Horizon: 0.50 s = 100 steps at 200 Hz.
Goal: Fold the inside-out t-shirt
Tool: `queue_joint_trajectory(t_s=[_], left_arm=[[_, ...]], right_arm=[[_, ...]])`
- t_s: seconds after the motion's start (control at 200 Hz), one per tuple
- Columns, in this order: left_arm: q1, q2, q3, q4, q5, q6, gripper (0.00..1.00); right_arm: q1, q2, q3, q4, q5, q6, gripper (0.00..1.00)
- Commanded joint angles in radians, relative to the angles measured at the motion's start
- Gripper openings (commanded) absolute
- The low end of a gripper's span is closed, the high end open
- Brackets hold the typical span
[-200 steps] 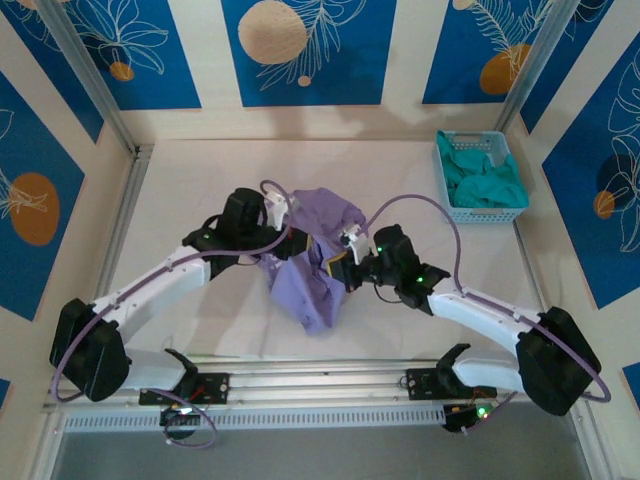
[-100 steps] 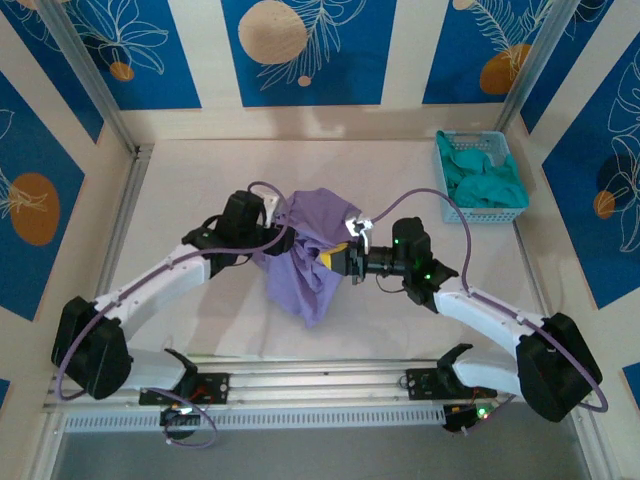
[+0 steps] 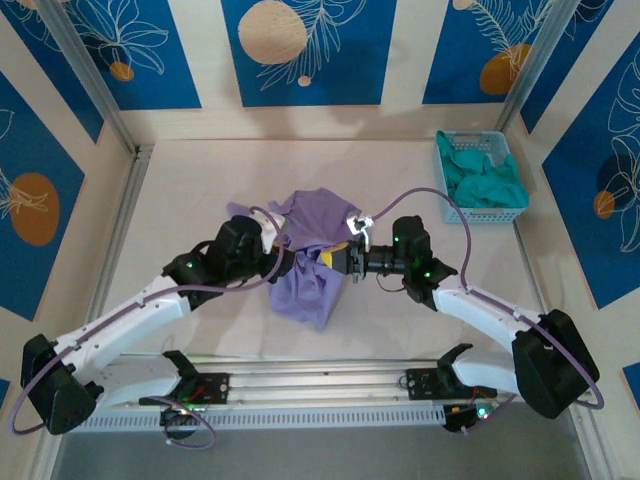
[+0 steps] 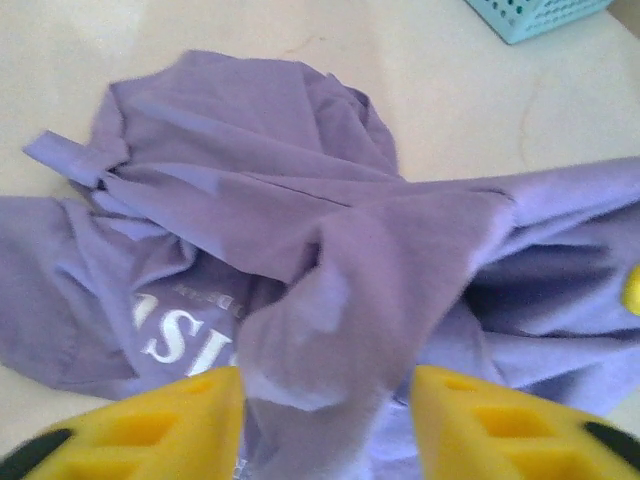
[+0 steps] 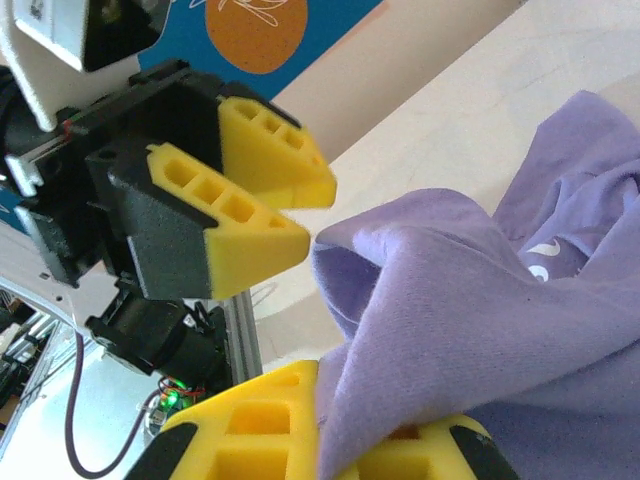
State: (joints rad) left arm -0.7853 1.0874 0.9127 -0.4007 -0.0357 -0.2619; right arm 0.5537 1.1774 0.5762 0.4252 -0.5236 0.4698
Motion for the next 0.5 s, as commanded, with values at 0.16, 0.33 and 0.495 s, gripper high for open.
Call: queue_joint_trajectory(t_s=[0.16,0.33,0.495], left_arm=[[-0.035,0.022,-0.032,0.100,0.202,0.039,0.28],[-0.028,0.083,-0.002,0.030,-0.077,0.053,0.50],[0.011,0.149,0.013,0.062,-0.021,0.074,0.61]], right_arm=[[-0.017,0.004,0.064,-0.088,-0.009,0.011,0.00],[-0.029,-0.008,0.065,-0.110,-0.043,-0.015,0.00],[-0.045,-0.033,0.072,-0.156,-0.066,-0.066,0.00]])
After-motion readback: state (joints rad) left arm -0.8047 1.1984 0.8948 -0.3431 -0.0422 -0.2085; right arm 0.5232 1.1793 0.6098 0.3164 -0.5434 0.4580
